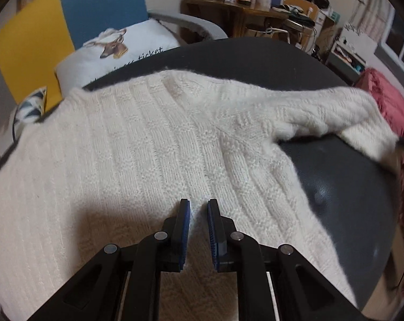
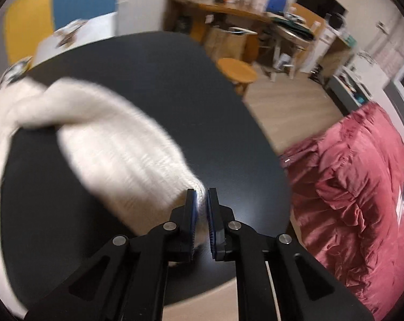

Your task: Fold clothes

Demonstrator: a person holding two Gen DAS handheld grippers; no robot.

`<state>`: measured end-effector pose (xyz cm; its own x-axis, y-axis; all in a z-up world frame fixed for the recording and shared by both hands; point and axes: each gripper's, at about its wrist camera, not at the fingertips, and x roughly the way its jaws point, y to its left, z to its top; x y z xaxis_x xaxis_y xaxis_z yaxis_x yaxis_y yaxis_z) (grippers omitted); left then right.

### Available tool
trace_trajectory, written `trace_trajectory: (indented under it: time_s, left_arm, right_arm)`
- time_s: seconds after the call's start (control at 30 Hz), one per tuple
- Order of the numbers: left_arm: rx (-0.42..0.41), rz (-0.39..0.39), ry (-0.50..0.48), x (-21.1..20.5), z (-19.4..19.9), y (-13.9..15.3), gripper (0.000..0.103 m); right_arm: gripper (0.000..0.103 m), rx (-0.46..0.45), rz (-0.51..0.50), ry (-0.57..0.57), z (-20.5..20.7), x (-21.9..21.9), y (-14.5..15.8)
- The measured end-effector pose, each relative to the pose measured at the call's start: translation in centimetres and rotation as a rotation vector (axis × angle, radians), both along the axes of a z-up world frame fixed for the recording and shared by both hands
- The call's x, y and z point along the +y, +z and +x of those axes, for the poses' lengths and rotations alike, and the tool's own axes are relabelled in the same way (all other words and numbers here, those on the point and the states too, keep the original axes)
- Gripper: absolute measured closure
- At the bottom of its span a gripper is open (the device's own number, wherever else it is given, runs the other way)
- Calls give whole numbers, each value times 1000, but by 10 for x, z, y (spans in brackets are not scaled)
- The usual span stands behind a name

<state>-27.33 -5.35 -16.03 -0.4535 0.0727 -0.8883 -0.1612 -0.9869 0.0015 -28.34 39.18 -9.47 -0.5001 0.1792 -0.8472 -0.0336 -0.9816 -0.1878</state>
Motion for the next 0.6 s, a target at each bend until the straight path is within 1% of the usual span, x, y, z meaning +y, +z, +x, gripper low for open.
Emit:
trace_trajectory:
  time_s: [0.07, 0.1, 0.13, 0.17, 0.2, 0.43, 0.47, 0.53, 0.6]
  left_arm:
    - [-5, -4, -8, 0, 0, -1, 90]
    - [-10, 1, -7, -1, 0, -1, 90]
    - [-14, 5, -7, -2, -1, -1, 90]
    - [-15, 7, -8, -2, -1, -1, 90]
    - [-14, 8, -10, -2, -1, -1, 90]
    - [-8, 1, -14, 1, 0, -2, 90]
    - [-9, 5, -12, 0, -1, -1, 90]
    - [-10, 7, -15, 0, -1, -1, 90]
    - [-7, 9, -27, -1, 0, 0, 90]
  right_arm:
    - [87, 6, 12, -69, -19, 18, -3]
    - [87, 21, -12, -102, -21, 26, -1]
    - [87, 56, -55, -146, -18, 37, 7]
    - [87, 95, -102, -167, -13, 42, 16]
    - [87, 105, -140, -135, -8, 34, 18]
    - [86, 97, -377, 206, 16, -56, 11]
    - [86, 84, -353, 219, 13, -67, 4]
    - [86, 24, -323, 208, -5, -78, -15]
    - [86, -55, -240, 204, -18, -81, -33]
